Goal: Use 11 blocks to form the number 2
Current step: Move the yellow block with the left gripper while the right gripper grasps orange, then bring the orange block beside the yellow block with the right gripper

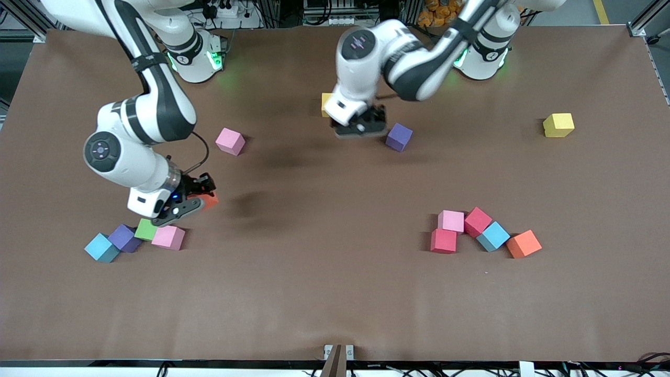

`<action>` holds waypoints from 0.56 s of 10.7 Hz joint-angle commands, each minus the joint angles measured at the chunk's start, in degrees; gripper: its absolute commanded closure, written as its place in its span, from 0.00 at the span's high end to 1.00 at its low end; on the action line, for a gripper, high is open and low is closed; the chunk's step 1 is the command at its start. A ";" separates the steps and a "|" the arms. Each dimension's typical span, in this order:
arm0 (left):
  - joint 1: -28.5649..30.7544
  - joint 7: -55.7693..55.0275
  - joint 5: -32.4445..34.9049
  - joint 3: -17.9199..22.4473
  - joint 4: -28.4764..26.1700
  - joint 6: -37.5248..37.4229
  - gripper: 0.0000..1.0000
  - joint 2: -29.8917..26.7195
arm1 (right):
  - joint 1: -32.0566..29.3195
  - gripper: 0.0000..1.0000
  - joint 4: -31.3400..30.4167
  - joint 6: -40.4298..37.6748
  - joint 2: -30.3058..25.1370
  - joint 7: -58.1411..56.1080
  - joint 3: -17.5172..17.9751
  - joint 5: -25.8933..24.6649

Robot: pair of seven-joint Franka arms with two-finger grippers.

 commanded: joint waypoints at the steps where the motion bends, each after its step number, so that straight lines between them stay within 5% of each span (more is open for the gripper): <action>1: 6.46 10.56 0.57 -0.45 -4.02 -1.78 1.00 -1.89 | 5.83 0.37 -2.95 -0.17 -2.24 -2.94 -0.13 0.26; 4: 14.38 30.94 0.58 0.87 -10.18 -0.82 1.00 -3.64 | 13.04 0.34 -4.53 0.10 -2.42 -6.83 -0.13 0.35; 6: 14.66 32.84 0.57 0.87 -14.22 1.10 1.00 -5.40 | 18.32 0.25 -4.80 0.97 -2.15 -10.07 -0.57 0.35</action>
